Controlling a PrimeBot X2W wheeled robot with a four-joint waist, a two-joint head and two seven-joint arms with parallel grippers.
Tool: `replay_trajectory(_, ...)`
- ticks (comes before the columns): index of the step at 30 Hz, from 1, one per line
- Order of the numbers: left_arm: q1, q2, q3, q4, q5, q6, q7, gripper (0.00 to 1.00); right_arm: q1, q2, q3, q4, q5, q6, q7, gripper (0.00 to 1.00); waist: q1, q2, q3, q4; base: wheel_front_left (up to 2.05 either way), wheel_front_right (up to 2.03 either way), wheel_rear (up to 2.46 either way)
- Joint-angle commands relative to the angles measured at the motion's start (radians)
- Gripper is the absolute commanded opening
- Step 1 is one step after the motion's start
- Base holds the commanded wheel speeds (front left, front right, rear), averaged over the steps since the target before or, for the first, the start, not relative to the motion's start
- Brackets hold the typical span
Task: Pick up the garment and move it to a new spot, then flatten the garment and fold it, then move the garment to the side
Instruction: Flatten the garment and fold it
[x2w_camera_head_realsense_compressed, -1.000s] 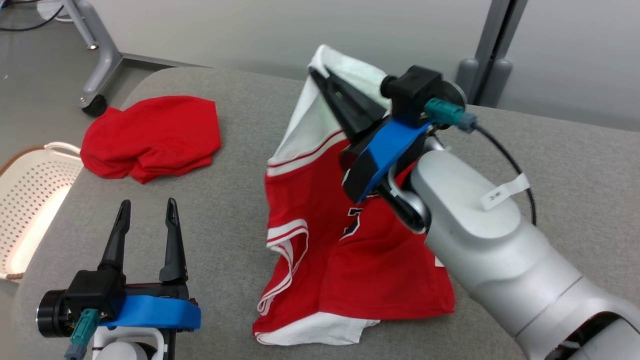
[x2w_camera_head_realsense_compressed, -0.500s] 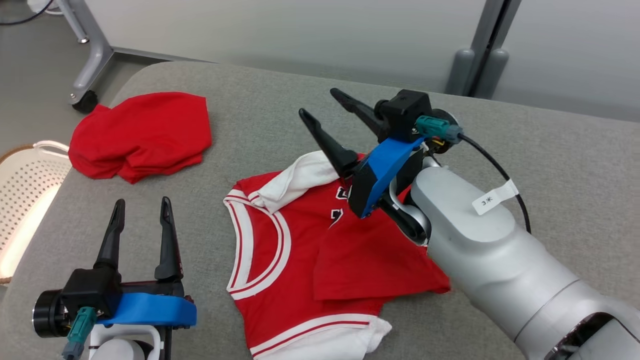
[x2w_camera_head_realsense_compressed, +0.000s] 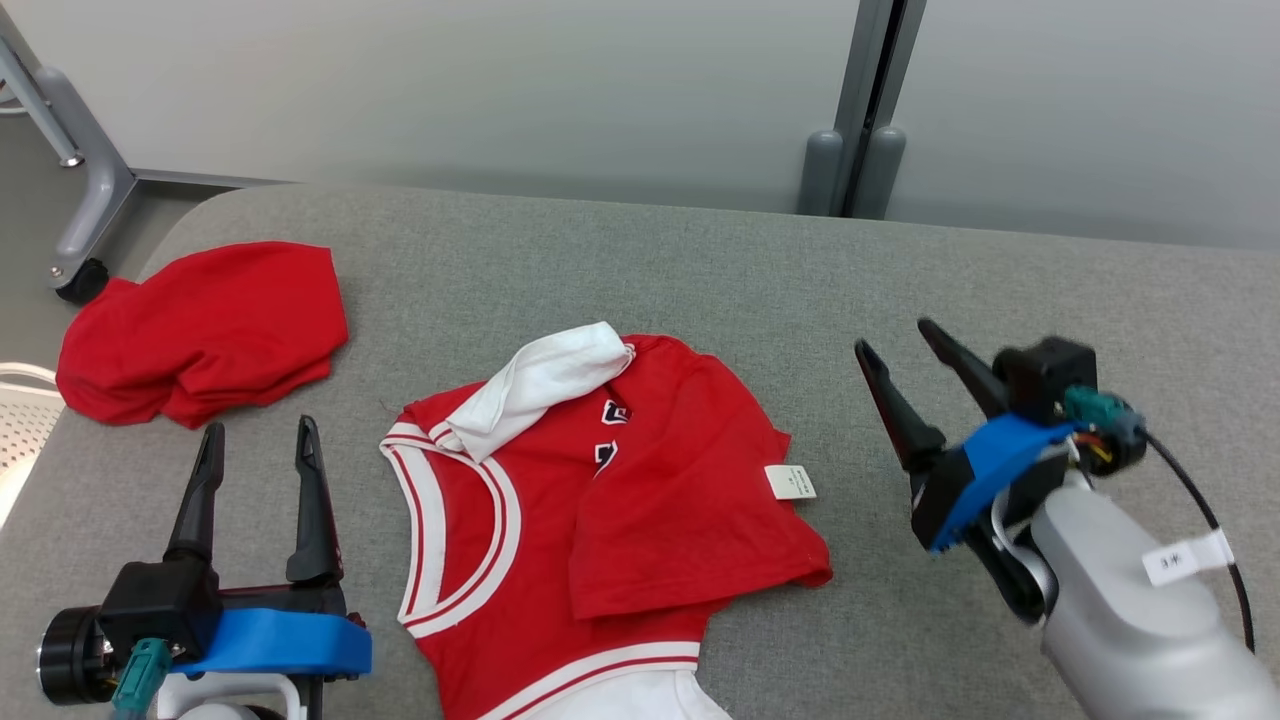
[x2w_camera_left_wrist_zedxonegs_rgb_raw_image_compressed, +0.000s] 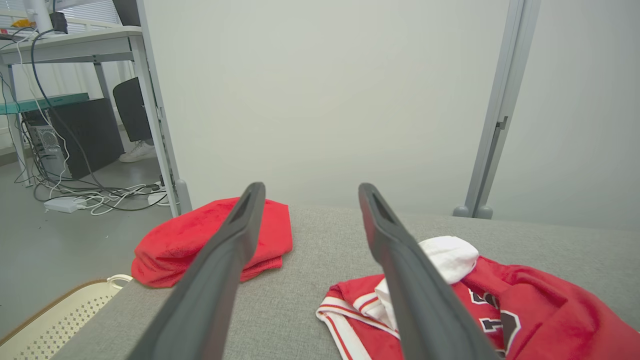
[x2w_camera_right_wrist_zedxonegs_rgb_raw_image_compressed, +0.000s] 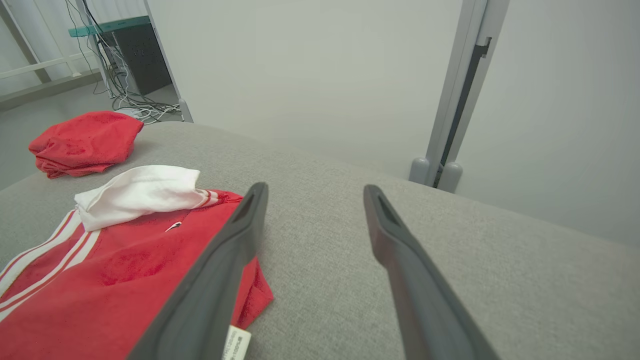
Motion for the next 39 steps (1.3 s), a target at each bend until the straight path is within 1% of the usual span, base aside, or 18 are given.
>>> replay_trajectory(1,0.011,0.011,0.002,-0.006,-0.005,0.002,0.001,1.0,0.068,-0.012,-0.013,-0.019,0.005,0.0,-0.004,1.0,0.0001,0.0,-0.011,-0.008,0.0,0.0,0.0)
replay_trajectory(5,0.027,0.018,0.007,-0.018,-0.009,0.007,0.005,1.0,0.192,-0.023,-0.018,-0.057,0.022,0.0,-0.004,1.0,0.0001,0.0,-0.019,-0.01,0.0,0.0,0.0)
replay_trajectory(9,0.035,0.026,0.008,-0.031,-0.009,0.012,0.009,1.0,0.273,-0.007,0.003,-0.116,0.033,0.0,0.004,1.0,0.0001,0.0,-0.019,-0.01,0.0,0.0,0.0)
replay_trajectory(14,0.034,0.025,0.002,-0.039,-0.01,0.018,0.013,1.0,0.337,0.02,0.027,-0.191,0.05,0.0,0.045,1.0,0.0001,0.0,-0.01,-0.004,0.0,0.0,0.0)
replay_trajectory(17,0.021,0.02,-0.007,-0.037,-0.008,0.016,0.013,1.0,0.354,0.027,0.032,-0.193,0.042,0.0,0.07,1.0,0.0001,0.0,-0.002,0.004,0.0,0.0,0.0)
replay_trajectory(22,0.012,0.014,-0.014,-0.03,-0.006,0.016,0.009,1.0,0.358,0.043,0.053,-0.14,0.012,0.0,0.095,1.0,0.0001,0.0,0.009,0.017,0.0,0.0,0.0)
replay_trajectory(23,0.012,0.013,-0.015,-0.029,-0.006,0.017,0.009,1.0,0.355,0.047,0.057,-0.126,0.012,0.0,0.099,0.62,0.0001,0.0,0.01,0.019,0.0,0.0,0.0)
replay_trajectory(24,0.011,0.013,-0.015,-0.028,-0.006,0.018,0.009,1.0,0.353,0.054,0.06,-0.114,0.018,0.0,0.098,0.11,0.0001,0.0,0.012,0.021,0.0,0.0,0.0)
replay_trajectory(25,0.01,0.014,-0.014,-0.027,-0.007,0.019,0.008,1.0,0.347,0.055,0.061,-0.108,0.018,0.0,0.09,0.0,0.0001,0.0,0.013,0.022,0.0,0.0,0.0)
replay_trajectory(28,0.013,0.018,-0.009,-0.024,-0.011,0.022,0.005,1.0,0.332,0.056,0.058,-0.086,0.031,0.0,0.073,0.0,0.0001,0.0,0.011,0.018,0.0,0.0,0.0)
replay_trajectory(31,0.027,0.021,-0.005,-0.024,-0.014,0.028,0.003,1.0,0.31,0.041,0.036,-0.076,0.045,0.0,0.051,0.0,0.0001,0.0,0.005,0.006,0.0,0.0,0.0)
replay_trajectory(35,0.032,0.025,0.0,-0.03,-0.016,0.031,0.002,1.0,0.285,-0.009,-0.047,-0.084,0.062,0.0,0.022,0.0,0.0001,0.0,0.001,-0.015,0.0,0.0,0.0)
replay_trajectory(36,0.032,0.025,0.0,-0.03,-0.016,0.031,0.002,1.0,0.285,-0.009,-0.047,-0.084,0.062,0.0,0.022,0.0,0.0001,0.0,0.001,-0.015,0.0,0.0,0.0)
replay_trajectory(39,0.037,0.027,0.004,-0.034,-0.018,0.036,0.002,1.0,0.266,-0.072,-0.123,-0.107,0.061,0.0,0.011,0.0,0.0001,0.0,0.0,-0.03,0.0,0.0,0.0)
